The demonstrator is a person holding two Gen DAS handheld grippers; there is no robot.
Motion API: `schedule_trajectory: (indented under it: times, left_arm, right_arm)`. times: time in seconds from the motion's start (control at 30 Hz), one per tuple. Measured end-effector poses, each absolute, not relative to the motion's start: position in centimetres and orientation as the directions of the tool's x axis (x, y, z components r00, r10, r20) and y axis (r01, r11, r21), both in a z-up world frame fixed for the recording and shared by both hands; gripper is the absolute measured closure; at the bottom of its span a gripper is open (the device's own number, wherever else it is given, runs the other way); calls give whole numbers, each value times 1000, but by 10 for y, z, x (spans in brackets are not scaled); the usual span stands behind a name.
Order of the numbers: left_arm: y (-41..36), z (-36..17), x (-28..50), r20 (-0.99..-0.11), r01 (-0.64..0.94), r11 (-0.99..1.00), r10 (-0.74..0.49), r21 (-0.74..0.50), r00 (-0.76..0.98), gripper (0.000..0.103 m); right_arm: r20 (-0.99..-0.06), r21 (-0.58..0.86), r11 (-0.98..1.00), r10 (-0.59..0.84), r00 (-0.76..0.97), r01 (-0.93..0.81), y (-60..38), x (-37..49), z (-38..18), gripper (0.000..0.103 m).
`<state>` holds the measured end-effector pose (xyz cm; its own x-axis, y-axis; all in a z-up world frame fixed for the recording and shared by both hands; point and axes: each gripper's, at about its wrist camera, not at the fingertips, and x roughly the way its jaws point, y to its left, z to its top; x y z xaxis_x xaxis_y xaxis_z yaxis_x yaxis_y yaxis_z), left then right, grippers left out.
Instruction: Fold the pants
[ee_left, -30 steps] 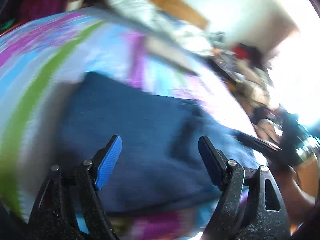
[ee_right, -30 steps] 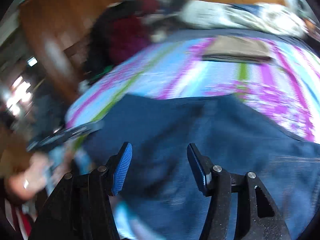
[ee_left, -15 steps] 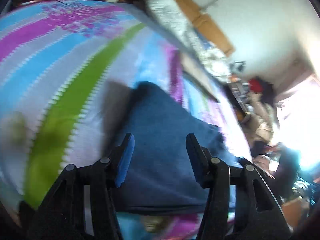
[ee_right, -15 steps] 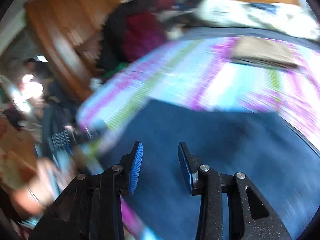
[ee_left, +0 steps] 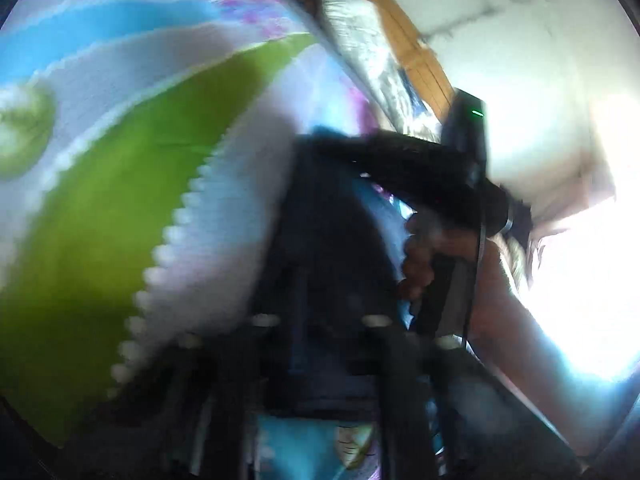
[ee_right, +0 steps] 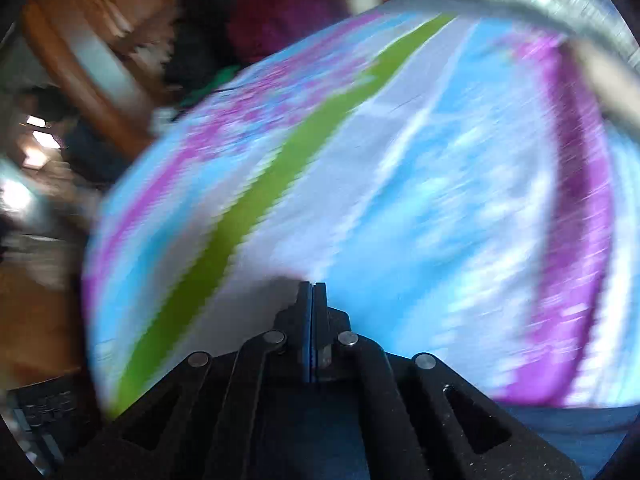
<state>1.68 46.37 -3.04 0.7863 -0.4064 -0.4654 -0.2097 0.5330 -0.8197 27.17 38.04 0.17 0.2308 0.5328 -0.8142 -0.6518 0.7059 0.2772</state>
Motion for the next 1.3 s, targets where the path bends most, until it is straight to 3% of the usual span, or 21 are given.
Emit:
schedule_trajectory:
  times: [0.1, 0.2, 0.23, 0.33, 0.4, 0.47, 0.5, 0.57, 0.63, 0.67, 0.83, 0.93, 1.23, 1.3]
  left_arm:
    - [475, -30, 8, -437, -233, 476, -380, -848, 815, 102]
    - [481, -14, -16, -456, -278, 506, -271, -816, 847, 92]
    - [484, -10, -25, -461, -289, 510, -249, -810, 852, 85]
    - [486, -6, -35, -516, -312, 545, -274, -779, 811, 55]
    - [481, 0, -33, -543, -277, 592, -334, -757, 770, 52]
    - [470, 13, -29, -576, -263, 668, -300, -696, 761, 45]
    - [465, 20, -30, -588, -261, 703, -271, -661, 762, 43]
    - [465, 31, -29, -606, -296, 746, -177, -597, 775, 27]
    - [477, 36, -35, -612, -384, 731, -58, -564, 788, 18]
    - [488, 33, -39, -622, -441, 698, -9, -564, 783, 18]
    - [526, 25, -23, -649, -430, 688, -78, -584, 757, 19]
    - [536, 39, -13, -647, -390, 731, -91, -560, 757, 19]
    - [530, 47, 10, -647, -307, 772, -171, -556, 743, 19]
    - [524, 46, 19, -655, -270, 778, -227, -567, 721, 19]
  right_arm:
    - [-802, 280, 722, 538, 259, -633, 352, 264, 22, 103]
    - [-798, 265, 656, 561, 222, -707, 326, 245, 37, 97]
    - [-802, 260, 624, 564, 195, -737, 317, 242, 43, 93]
    - [-829, 227, 548, 543, 136, -805, 300, 231, 51, 67]
    - [-845, 185, 526, 516, 139, -830, 293, 224, 61, 67]
    - [-844, 148, 502, 514, 156, -852, 303, 214, 72, 66]
    - [-835, 138, 479, 527, 158, -867, 304, 197, 82, 66]
    - [-824, 102, 431, 542, 166, -897, 309, 156, 91, 65]
    - [-815, 4, 376, 538, 215, -927, 315, 101, 89, 64]
    - [-810, -60, 344, 532, 247, -937, 318, 74, 82, 64]
    - [-758, -429, 207, 446, 475, -879, 340, -23, 24, 62]
    - [-687, -586, 170, 414, 597, -792, 349, -43, -1, 48]
    - [-529, -771, 146, 392, 752, -619, 373, -51, -24, 49]
    - [-540, -762, 146, 394, 744, -631, 374, -52, -23, 56]
